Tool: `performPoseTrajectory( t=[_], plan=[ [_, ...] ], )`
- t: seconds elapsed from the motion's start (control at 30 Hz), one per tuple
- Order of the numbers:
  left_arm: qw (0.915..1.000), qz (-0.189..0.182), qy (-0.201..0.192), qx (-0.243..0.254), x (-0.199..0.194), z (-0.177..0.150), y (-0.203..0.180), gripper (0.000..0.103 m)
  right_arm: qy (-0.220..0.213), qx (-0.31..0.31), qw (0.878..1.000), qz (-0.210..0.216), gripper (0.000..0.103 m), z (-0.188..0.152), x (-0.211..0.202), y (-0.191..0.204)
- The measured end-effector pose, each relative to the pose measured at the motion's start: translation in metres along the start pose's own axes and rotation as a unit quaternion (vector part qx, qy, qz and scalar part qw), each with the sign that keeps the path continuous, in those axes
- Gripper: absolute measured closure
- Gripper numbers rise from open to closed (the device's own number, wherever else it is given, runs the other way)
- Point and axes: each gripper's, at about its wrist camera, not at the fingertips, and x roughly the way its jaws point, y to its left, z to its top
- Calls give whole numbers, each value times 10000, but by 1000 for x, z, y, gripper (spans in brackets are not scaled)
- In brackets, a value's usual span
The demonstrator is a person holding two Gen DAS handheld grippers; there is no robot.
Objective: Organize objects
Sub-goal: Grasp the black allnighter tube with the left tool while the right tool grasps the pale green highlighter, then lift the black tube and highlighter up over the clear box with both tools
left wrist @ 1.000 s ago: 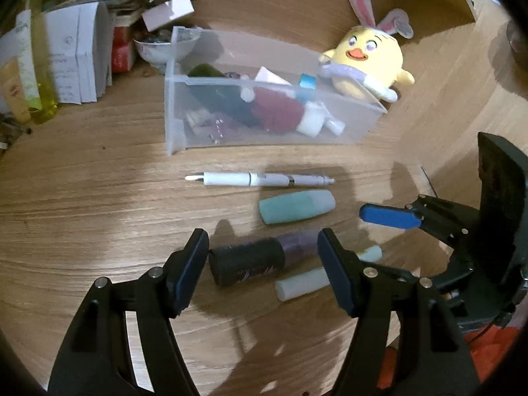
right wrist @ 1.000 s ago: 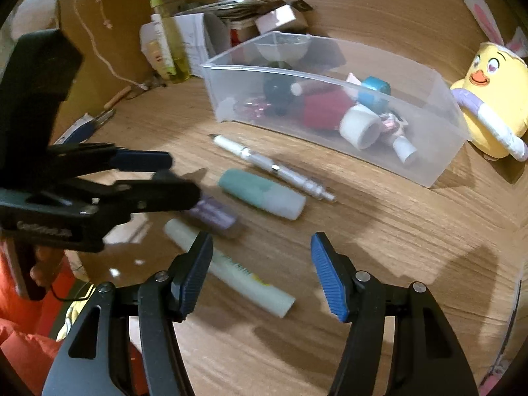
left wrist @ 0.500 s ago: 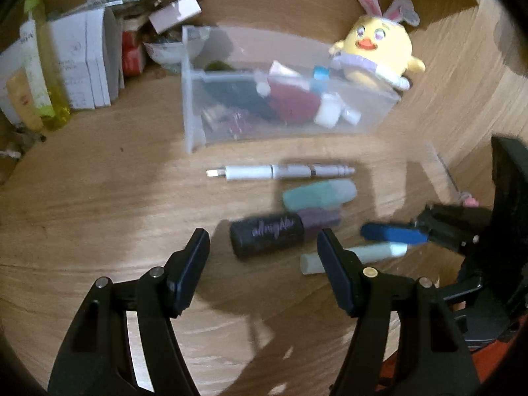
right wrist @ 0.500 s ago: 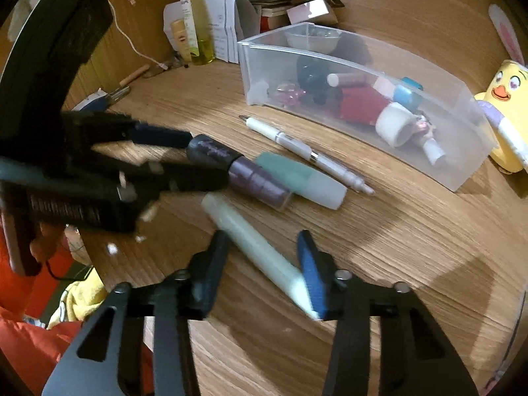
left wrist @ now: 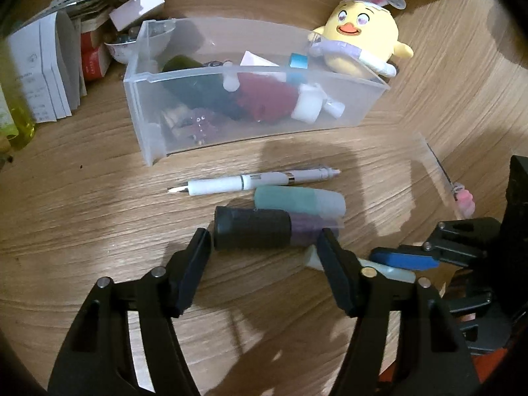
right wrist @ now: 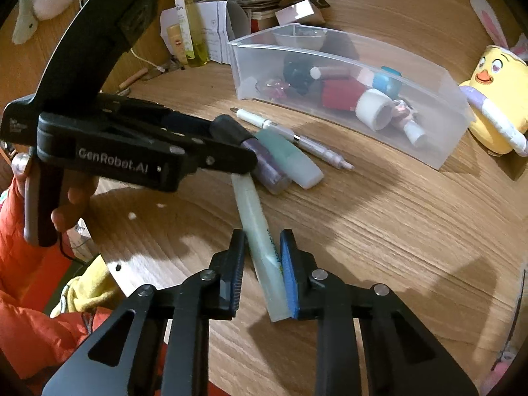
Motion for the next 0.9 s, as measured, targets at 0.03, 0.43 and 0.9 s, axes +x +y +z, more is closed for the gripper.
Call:
performPoseTrajectory(
  t=[0.03,0.43,0.9],
  plan=[
    [10000,25,2,13,0,0,0,42,1,7,10000,-10,84,-1,-1,-1],
    [9985,391,-212,322,-20,5,-9,42,-1,393,9985,-369,84,-17,-16,-27],
    [9977,350,171,555,4,0,-24,50,-180,1008,9931,-576,86,-16,-17,-51]
  ],
)
